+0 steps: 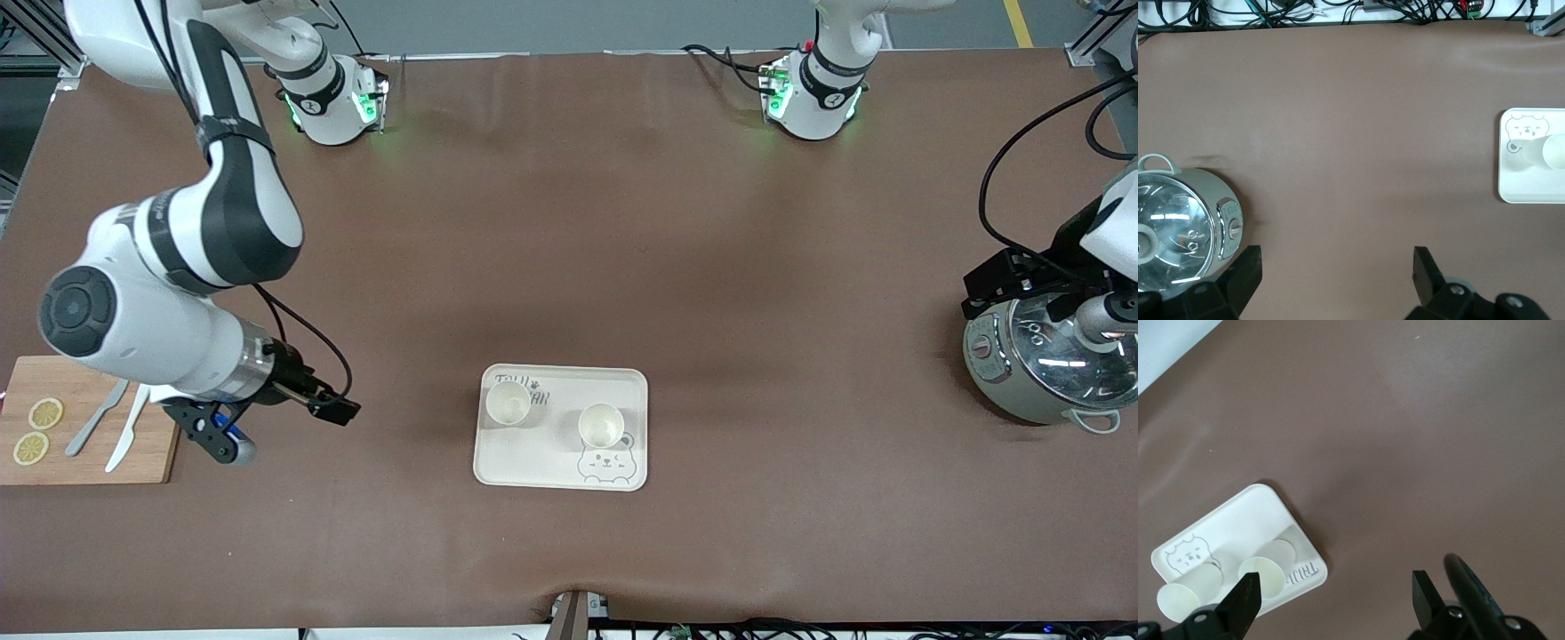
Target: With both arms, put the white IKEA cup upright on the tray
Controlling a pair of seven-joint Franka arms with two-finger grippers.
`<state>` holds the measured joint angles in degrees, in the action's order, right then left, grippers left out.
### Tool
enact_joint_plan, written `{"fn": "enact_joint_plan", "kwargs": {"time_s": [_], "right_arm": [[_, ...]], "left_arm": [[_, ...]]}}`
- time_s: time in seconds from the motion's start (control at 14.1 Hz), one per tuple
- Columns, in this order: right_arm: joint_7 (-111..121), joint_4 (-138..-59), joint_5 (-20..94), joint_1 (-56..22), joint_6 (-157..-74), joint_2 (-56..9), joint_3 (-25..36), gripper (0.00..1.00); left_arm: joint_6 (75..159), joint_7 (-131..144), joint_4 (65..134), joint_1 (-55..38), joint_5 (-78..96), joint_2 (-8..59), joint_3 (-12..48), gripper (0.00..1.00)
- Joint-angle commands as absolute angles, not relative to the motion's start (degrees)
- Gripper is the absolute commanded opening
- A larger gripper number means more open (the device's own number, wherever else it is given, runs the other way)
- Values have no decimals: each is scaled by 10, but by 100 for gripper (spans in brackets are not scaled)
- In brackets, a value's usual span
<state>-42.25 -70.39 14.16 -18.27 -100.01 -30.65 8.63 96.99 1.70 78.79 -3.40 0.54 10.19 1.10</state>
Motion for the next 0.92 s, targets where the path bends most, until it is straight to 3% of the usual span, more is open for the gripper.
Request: {"fn": "enact_joint_plan", "kwargs": {"time_s": [0.0, 0.36, 0.85], "right_arm": [[-396, -737, 134, -160, -976, -265, 79, 100], [-341, -741, 83, -153, -950, -238, 79, 100], [-162, -809, 75, -120, -955, -168, 79, 100]], "left_arm": [[970, 46, 792, -33, 10, 98, 12, 100], [960, 37, 797, -32, 9, 117, 11, 100], [962, 32, 793, -31, -3, 116, 11, 100]]}}
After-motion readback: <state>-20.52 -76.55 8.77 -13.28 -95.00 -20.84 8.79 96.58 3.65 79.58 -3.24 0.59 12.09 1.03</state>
